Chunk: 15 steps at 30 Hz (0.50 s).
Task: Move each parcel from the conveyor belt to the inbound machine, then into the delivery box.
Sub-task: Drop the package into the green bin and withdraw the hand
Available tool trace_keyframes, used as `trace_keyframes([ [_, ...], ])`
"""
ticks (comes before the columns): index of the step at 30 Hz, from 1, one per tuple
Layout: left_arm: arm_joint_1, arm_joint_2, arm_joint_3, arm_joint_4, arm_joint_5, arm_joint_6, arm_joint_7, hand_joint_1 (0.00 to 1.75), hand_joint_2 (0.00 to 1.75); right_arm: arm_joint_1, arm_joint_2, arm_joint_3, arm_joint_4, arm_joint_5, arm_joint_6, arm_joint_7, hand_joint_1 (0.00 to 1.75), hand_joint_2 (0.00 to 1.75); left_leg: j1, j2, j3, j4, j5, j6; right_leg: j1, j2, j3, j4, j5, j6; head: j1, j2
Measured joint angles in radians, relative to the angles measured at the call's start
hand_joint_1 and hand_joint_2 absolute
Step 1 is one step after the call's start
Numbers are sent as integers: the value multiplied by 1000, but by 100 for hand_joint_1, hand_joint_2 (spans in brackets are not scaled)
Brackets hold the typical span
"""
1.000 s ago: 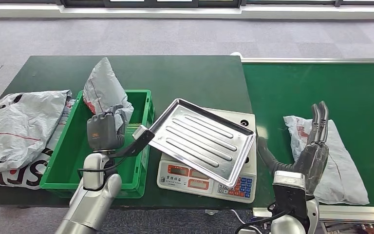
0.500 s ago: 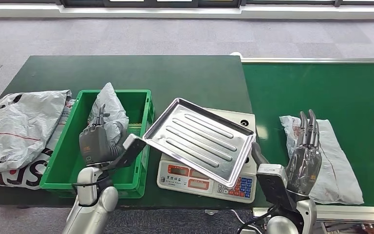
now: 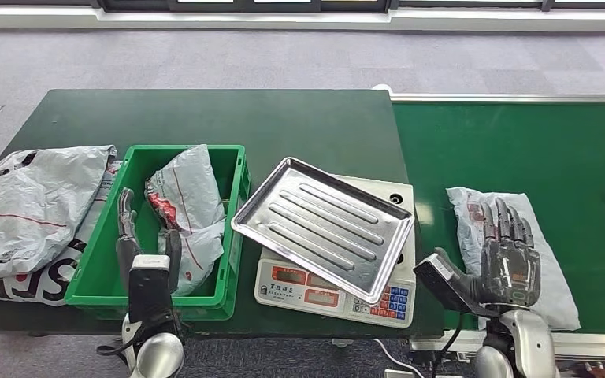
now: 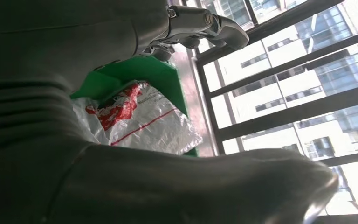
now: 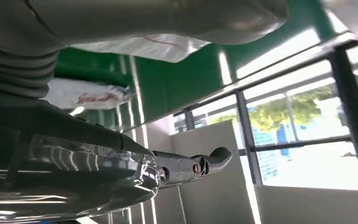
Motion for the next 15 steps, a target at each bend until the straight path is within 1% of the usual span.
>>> trace_keyframes([
  [3,32,-3,-16,-49,5,0,-27,0,0,-35,-66,-1,89,105,58,59,0,0,-1,0,0,0,0,1,-1,0,0,0,0,1,0,0],
  [5,47,-4,-25,-73,5,1,-31,0,0,-54,-99,-1,139,125,65,71,0,0,-1,0,0,0,0,1,-1,0,0,0,1,1,0,0],
  [7,55,-4,-30,-88,7,1,-32,0,0,-66,-120,-1,171,131,67,75,0,0,-1,0,0,0,0,1,-1,0,0,0,1,1,0,0],
  [11,61,-4,-36,-104,9,1,-38,0,0,-78,-143,-1,207,145,81,88,0,175,-1,0,0,0,0,1,0,0,0,0,0,1,0,0],
  [13,65,-6,-36,-111,11,1,-45,0,0,-94,-160,-1,237,160,123,112,0,175,0,0,0,0,0,1,0,0,0,0,0,1,0,0],
  [15,73,-7,-37,-119,14,1,-53,0,0,-124,-191,-1,309,170,168,137,0,175,-1,0,0,0,0,1,-1,0,0,0,0,1,0,0],
])
